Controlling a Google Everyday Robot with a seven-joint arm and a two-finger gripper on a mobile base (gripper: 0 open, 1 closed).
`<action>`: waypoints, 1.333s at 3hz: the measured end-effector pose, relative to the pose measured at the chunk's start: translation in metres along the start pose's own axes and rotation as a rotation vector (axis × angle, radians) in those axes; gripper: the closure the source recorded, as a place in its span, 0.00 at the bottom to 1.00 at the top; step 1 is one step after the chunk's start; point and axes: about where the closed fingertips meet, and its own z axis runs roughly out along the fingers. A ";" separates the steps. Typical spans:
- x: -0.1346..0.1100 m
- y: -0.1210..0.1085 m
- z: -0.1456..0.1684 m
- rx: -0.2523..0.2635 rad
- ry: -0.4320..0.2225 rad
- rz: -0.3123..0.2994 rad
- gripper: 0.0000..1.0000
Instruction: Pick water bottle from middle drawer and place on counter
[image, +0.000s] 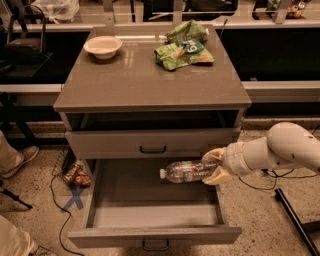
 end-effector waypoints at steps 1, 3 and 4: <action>0.000 0.000 0.000 0.000 0.000 0.000 1.00; -0.064 -0.053 -0.104 0.121 0.051 -0.038 1.00; -0.119 -0.095 -0.162 0.183 0.049 -0.065 1.00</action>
Offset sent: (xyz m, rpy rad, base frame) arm 0.0264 -0.0312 0.1362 -0.0684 -0.1058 -0.0856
